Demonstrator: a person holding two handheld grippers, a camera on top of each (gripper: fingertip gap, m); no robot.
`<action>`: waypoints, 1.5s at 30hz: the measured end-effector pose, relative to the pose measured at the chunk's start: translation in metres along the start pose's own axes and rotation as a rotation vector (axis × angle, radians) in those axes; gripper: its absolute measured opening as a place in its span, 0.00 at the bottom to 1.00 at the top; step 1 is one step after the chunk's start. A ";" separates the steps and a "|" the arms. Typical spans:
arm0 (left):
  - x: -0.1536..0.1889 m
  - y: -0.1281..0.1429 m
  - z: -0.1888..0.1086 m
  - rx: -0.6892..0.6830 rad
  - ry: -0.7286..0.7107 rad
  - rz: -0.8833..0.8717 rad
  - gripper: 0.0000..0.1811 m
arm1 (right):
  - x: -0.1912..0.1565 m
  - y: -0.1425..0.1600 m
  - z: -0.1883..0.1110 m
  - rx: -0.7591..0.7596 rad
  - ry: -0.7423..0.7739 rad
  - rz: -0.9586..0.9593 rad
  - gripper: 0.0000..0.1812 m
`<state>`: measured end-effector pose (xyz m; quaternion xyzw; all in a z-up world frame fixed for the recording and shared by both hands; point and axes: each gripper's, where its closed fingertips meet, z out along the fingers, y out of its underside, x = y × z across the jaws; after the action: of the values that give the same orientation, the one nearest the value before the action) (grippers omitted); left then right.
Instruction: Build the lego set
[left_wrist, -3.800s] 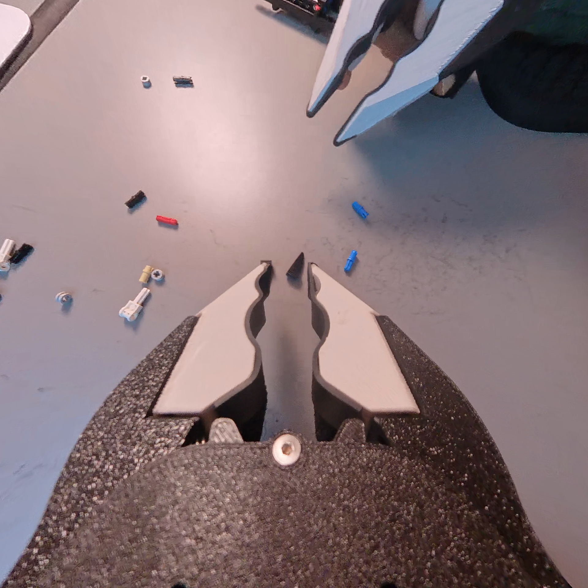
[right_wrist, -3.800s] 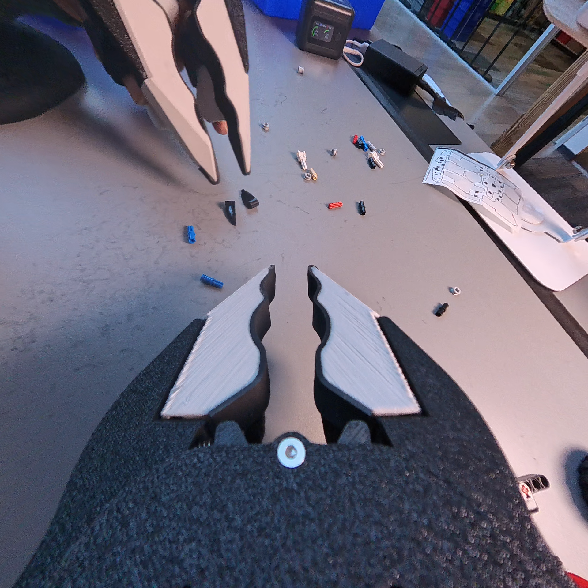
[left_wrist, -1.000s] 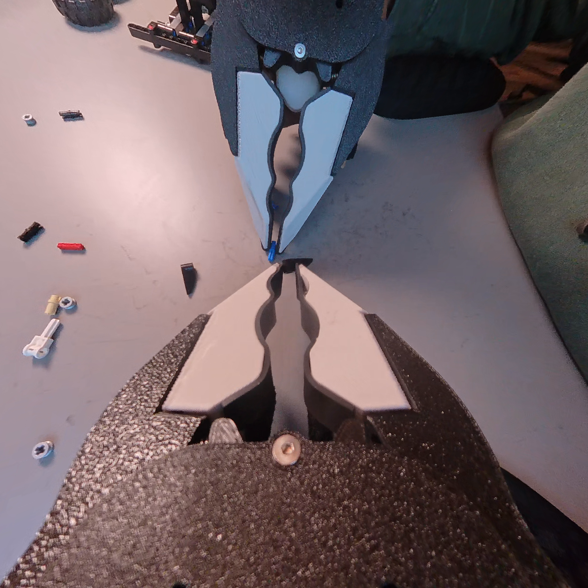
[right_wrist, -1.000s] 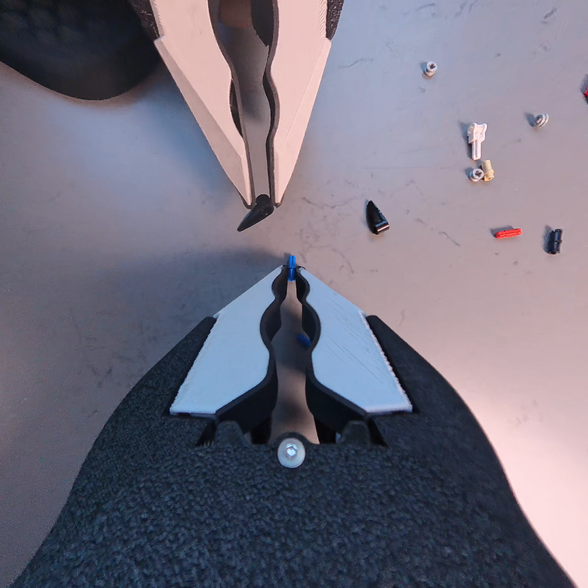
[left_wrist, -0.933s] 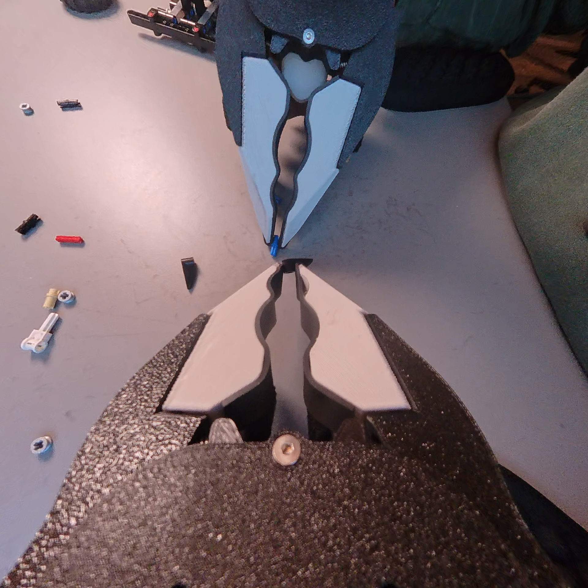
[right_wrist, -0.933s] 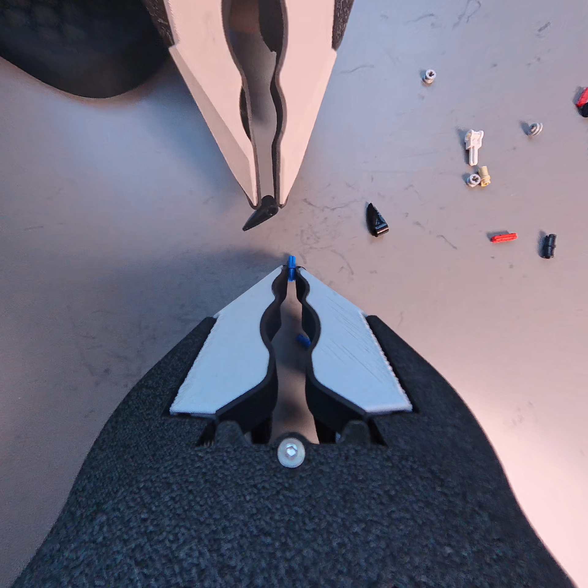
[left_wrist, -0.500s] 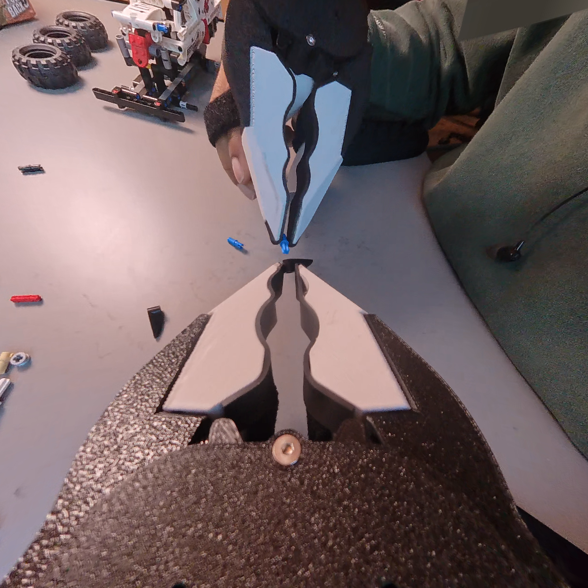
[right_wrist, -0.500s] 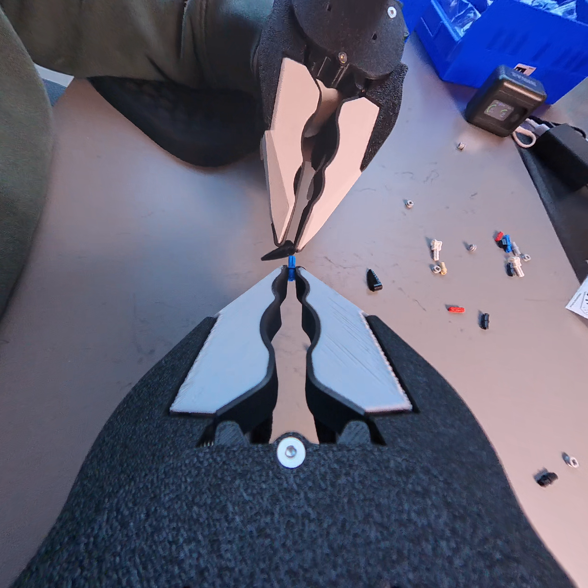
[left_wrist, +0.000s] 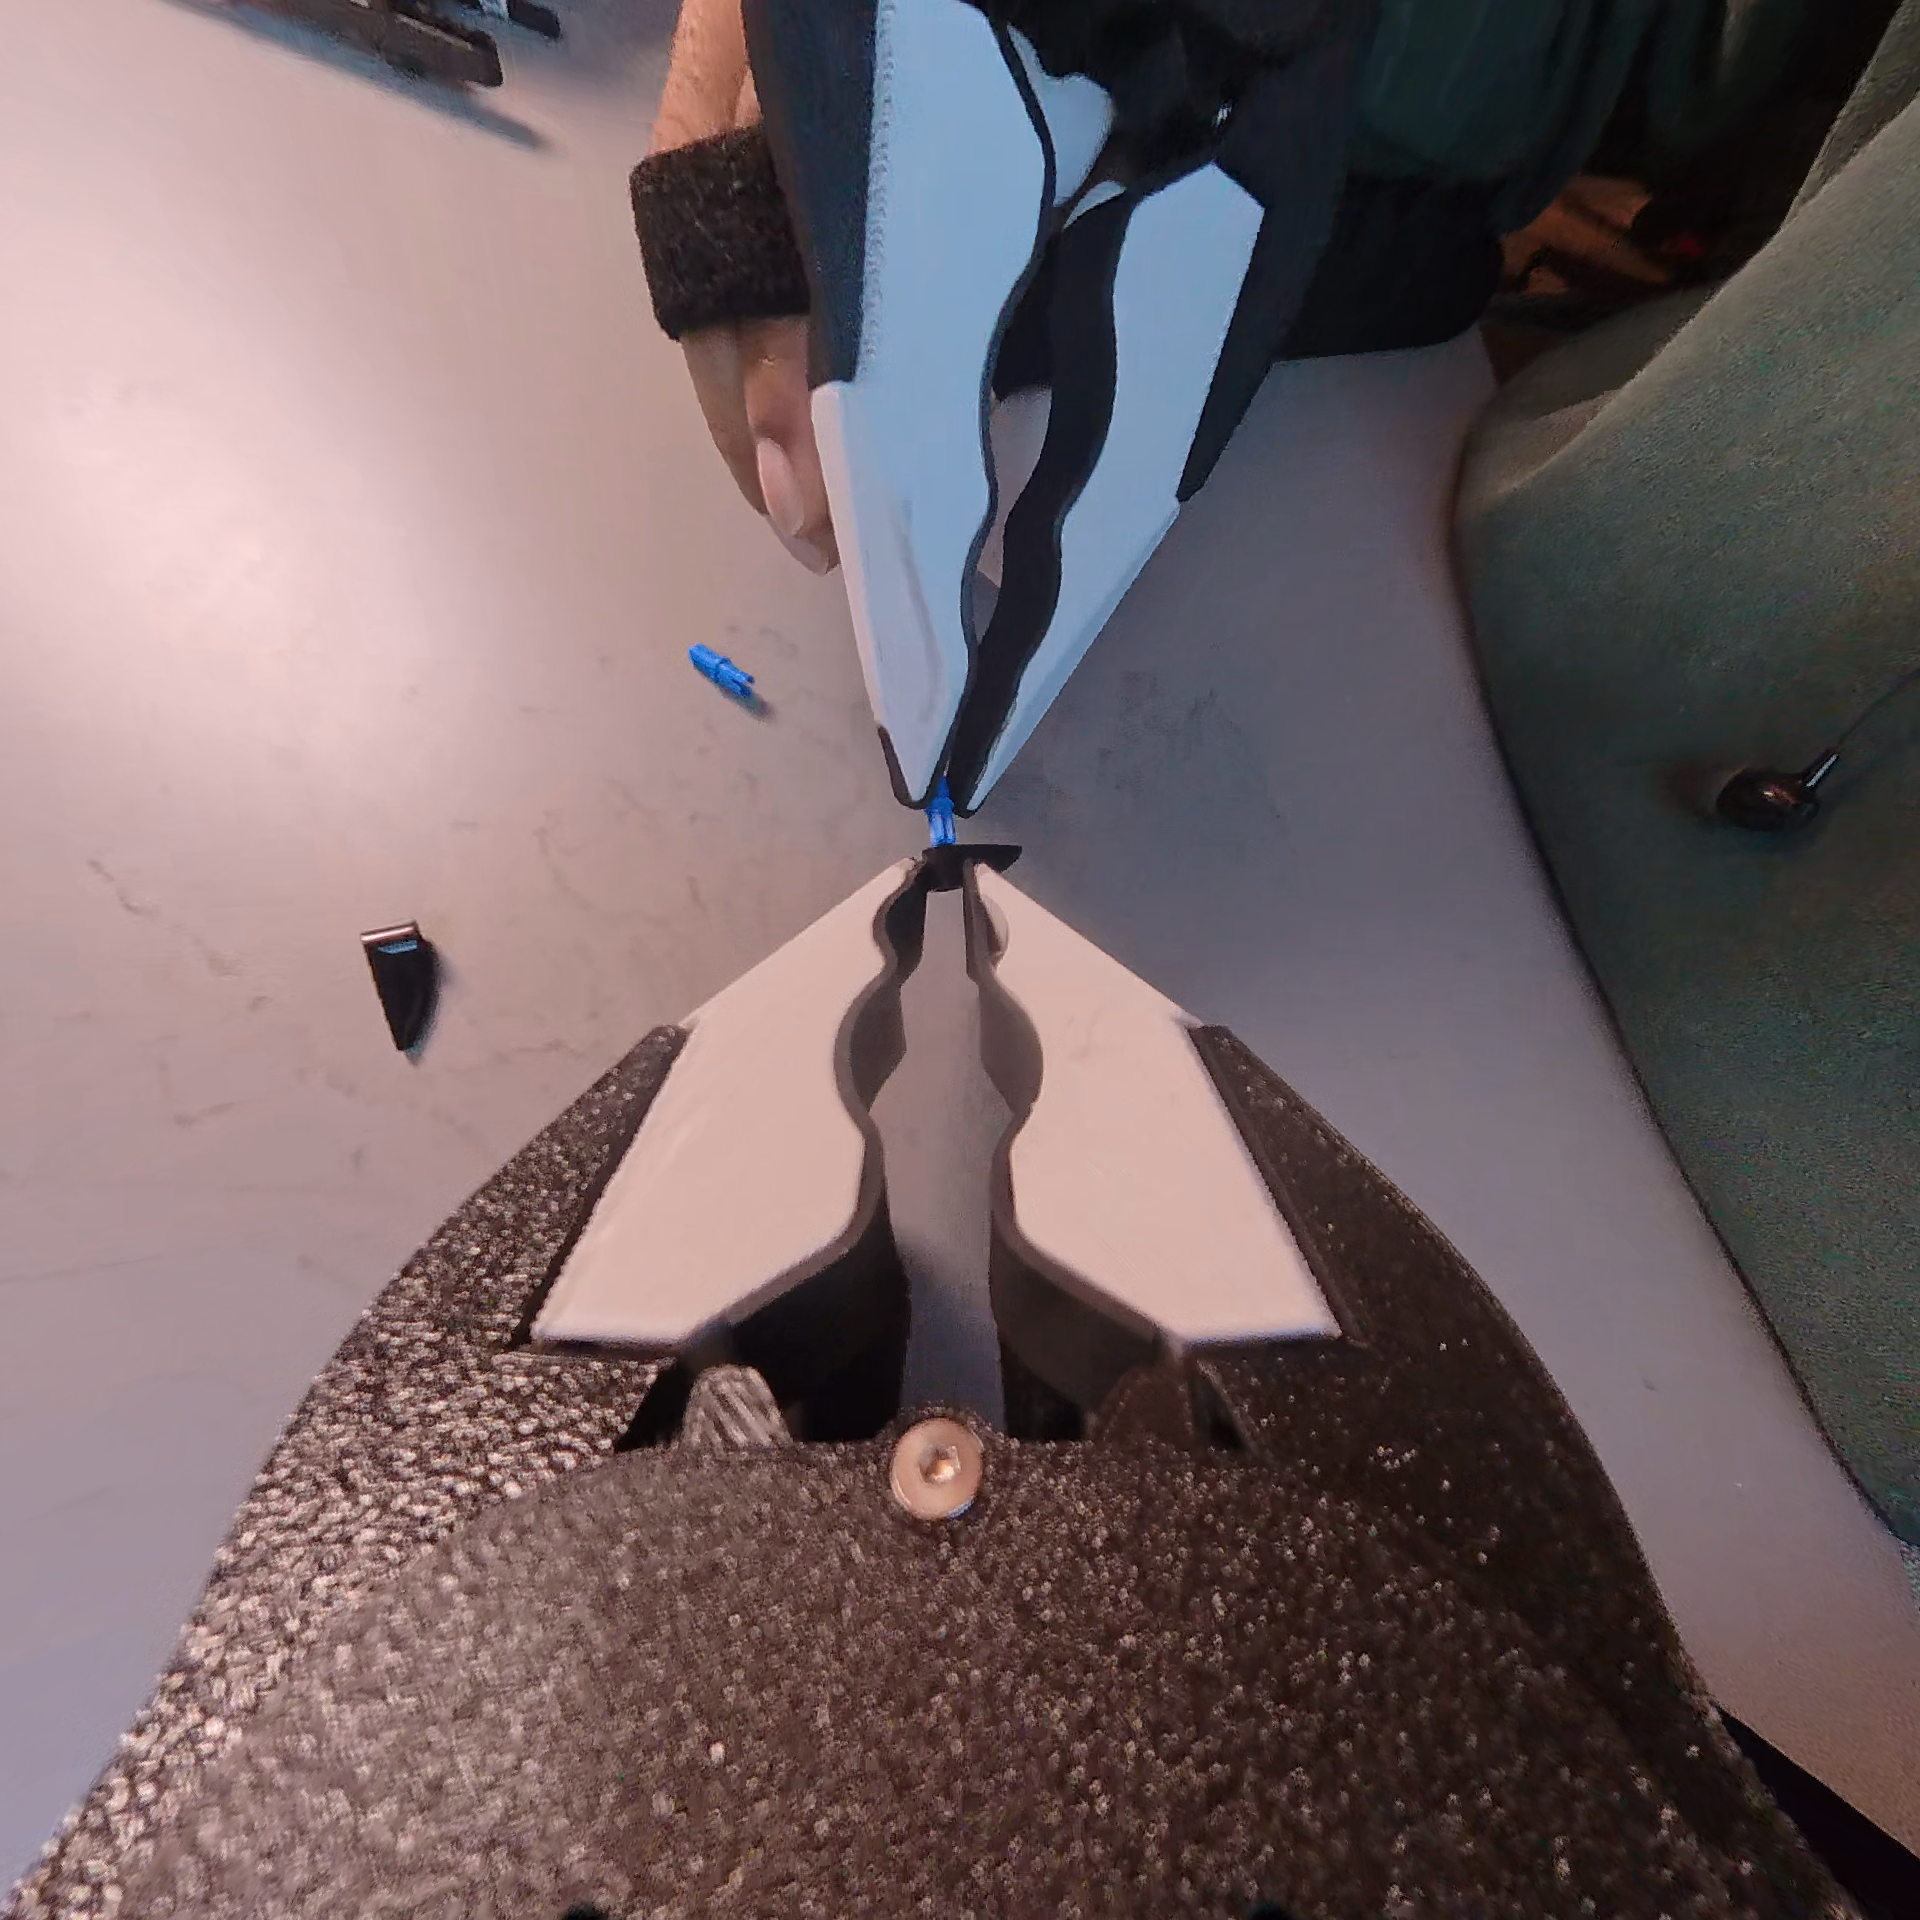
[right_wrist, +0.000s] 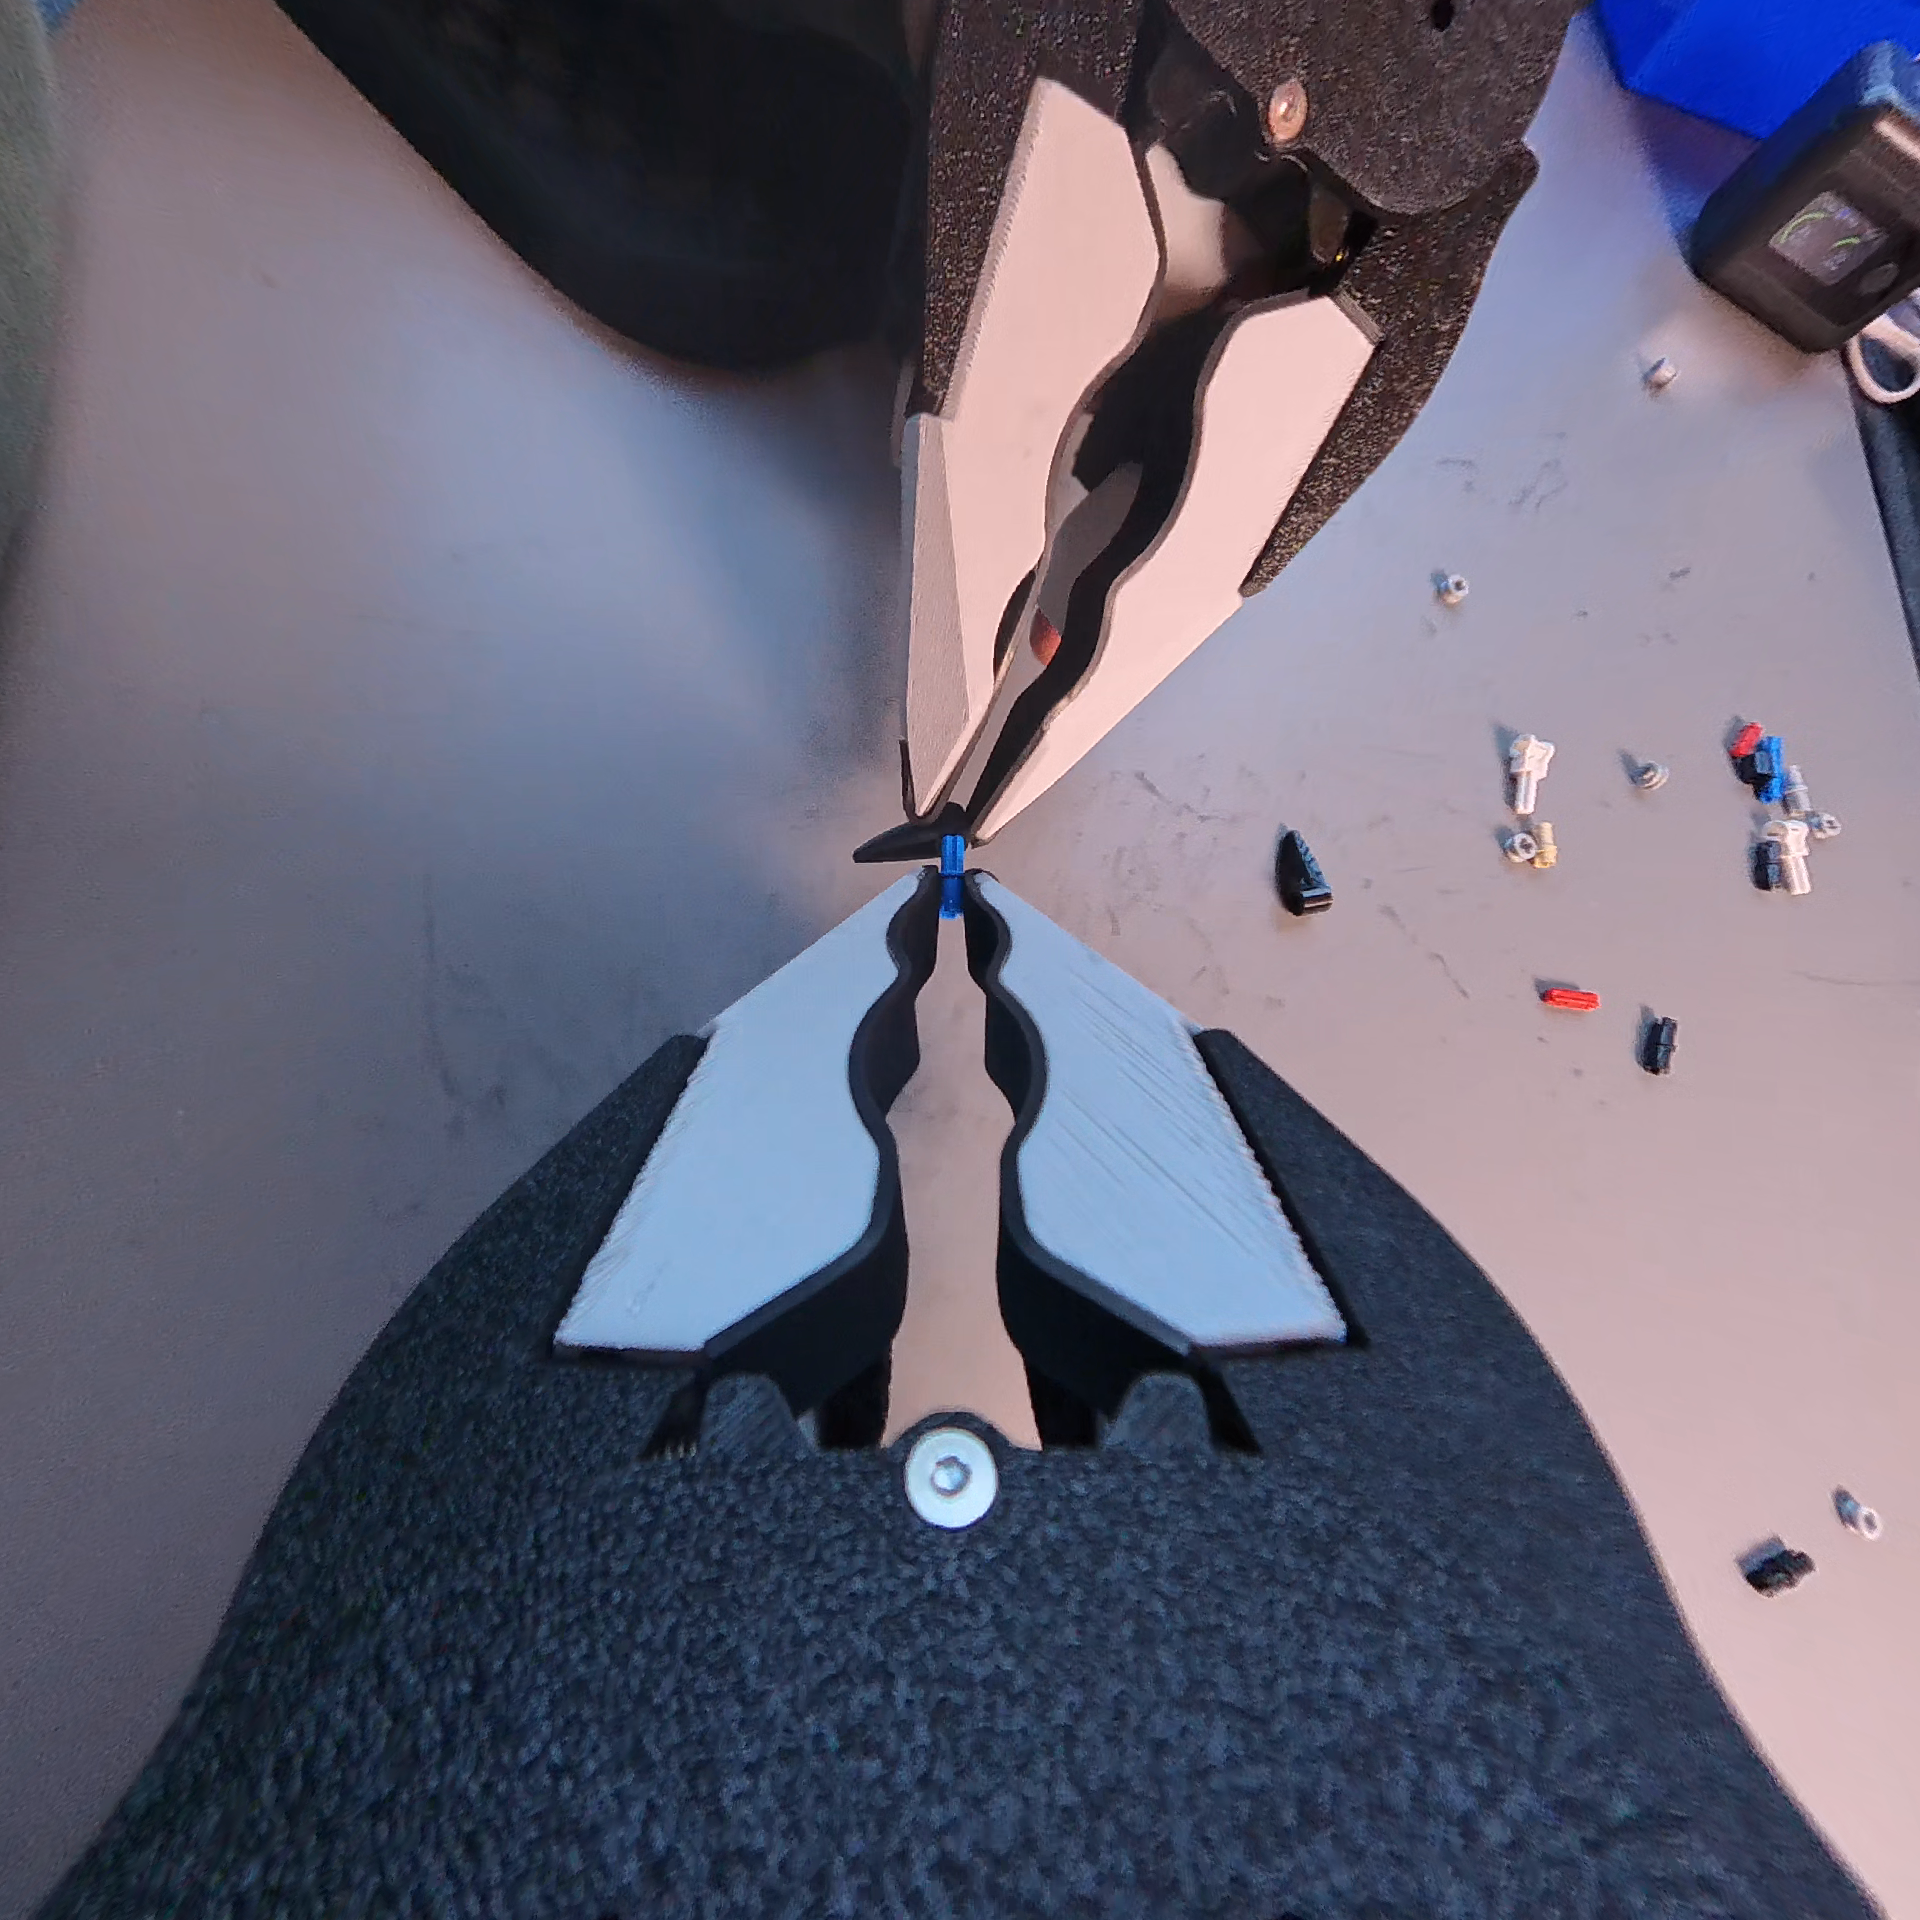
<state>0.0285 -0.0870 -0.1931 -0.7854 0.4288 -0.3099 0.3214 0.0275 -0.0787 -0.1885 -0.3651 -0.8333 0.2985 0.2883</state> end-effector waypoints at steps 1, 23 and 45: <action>-0.001 0.002 0.003 -0.022 -0.007 -0.008 0.03 | -0.001 0.003 0.002 -0.018 -0.001 -0.006 0.02; -0.004 0.010 0.015 -0.086 -0.066 0.017 0.03 | -0.006 0.016 0.009 -0.017 -0.007 -0.093 0.02; -0.001 0.011 0.015 -0.080 -0.039 -0.002 0.03 | -0.007 0.015 0.009 -0.138 0.117 -0.388 0.02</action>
<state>0.0346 -0.0872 -0.2104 -0.8041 0.4337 -0.2772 0.2976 0.0317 -0.0780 -0.2066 -0.2334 -0.8883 0.1579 0.3627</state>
